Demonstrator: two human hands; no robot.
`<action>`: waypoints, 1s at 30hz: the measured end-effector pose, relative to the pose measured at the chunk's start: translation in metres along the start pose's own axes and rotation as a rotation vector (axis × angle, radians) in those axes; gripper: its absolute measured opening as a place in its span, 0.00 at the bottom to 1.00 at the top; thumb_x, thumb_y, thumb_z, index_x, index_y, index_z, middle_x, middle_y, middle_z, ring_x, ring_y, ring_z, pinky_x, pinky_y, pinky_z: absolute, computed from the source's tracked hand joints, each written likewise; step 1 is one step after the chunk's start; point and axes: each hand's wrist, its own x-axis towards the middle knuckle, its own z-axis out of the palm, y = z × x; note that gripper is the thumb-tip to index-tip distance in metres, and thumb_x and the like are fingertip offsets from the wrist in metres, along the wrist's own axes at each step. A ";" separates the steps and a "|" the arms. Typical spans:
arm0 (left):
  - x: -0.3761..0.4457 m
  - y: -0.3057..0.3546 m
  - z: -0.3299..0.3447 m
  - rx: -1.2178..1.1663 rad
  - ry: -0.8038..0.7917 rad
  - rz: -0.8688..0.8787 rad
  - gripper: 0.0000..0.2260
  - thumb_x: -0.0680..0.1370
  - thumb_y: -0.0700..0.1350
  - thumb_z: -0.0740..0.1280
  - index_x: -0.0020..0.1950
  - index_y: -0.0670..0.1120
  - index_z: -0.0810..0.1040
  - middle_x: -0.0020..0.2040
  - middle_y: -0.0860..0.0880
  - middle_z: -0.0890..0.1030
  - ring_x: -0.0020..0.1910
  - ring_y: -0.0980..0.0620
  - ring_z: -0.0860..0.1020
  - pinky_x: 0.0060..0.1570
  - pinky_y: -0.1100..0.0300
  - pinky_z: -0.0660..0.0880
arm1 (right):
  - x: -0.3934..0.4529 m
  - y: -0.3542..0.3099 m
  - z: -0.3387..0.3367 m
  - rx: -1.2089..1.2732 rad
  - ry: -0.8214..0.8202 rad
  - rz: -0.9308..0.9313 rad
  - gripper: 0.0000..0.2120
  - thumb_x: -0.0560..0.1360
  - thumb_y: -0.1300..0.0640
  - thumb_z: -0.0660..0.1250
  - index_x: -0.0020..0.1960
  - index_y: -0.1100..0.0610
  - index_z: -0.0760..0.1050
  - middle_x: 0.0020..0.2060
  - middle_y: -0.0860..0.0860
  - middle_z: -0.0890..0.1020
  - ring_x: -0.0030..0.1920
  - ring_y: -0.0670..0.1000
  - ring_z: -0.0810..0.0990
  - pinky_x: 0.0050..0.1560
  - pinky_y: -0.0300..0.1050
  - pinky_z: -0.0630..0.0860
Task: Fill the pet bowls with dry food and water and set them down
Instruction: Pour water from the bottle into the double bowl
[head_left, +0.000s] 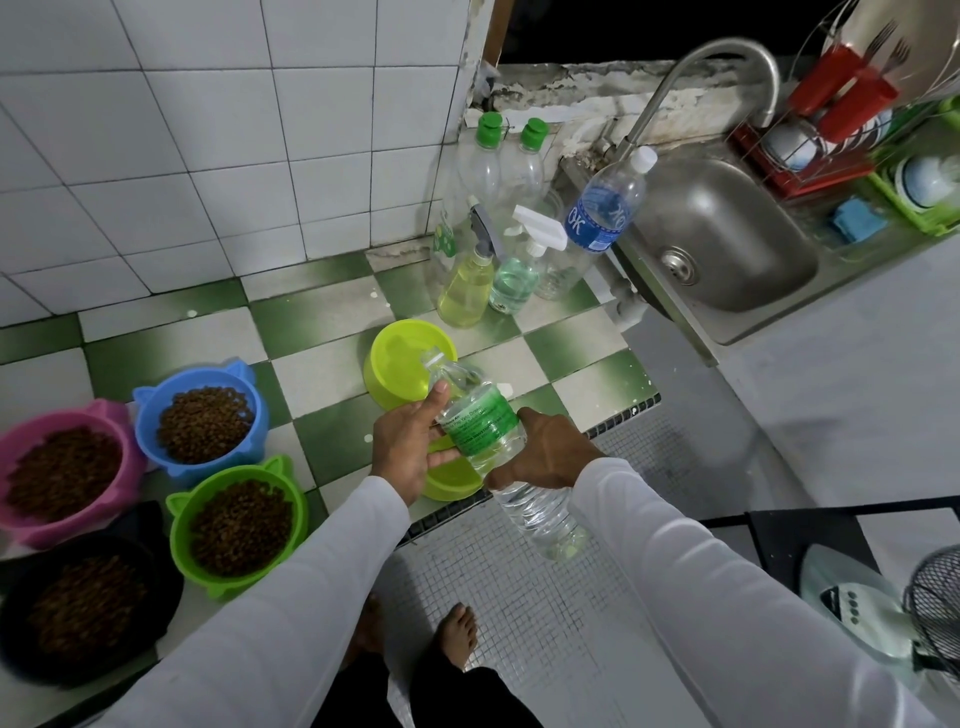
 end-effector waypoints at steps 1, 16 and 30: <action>0.000 0.000 0.000 -0.002 -0.001 0.000 0.26 0.71 0.59 0.78 0.61 0.43 0.83 0.55 0.44 0.87 0.56 0.41 0.85 0.44 0.43 0.84 | 0.000 0.000 0.000 0.003 -0.002 -0.002 0.45 0.57 0.37 0.81 0.68 0.52 0.70 0.57 0.52 0.80 0.56 0.56 0.80 0.57 0.54 0.80; -0.001 0.001 0.001 0.006 -0.016 0.007 0.31 0.66 0.62 0.79 0.61 0.43 0.83 0.56 0.43 0.86 0.57 0.40 0.84 0.46 0.42 0.84 | -0.001 0.002 0.000 0.023 0.006 0.004 0.48 0.54 0.35 0.81 0.69 0.51 0.70 0.58 0.52 0.80 0.56 0.56 0.80 0.56 0.54 0.80; -0.008 0.024 0.013 0.094 -0.047 0.058 0.29 0.65 0.60 0.81 0.55 0.41 0.82 0.54 0.45 0.87 0.59 0.42 0.83 0.52 0.35 0.82 | -0.005 0.002 0.002 0.176 0.086 -0.007 0.47 0.55 0.39 0.83 0.70 0.49 0.70 0.58 0.50 0.83 0.56 0.53 0.81 0.58 0.48 0.78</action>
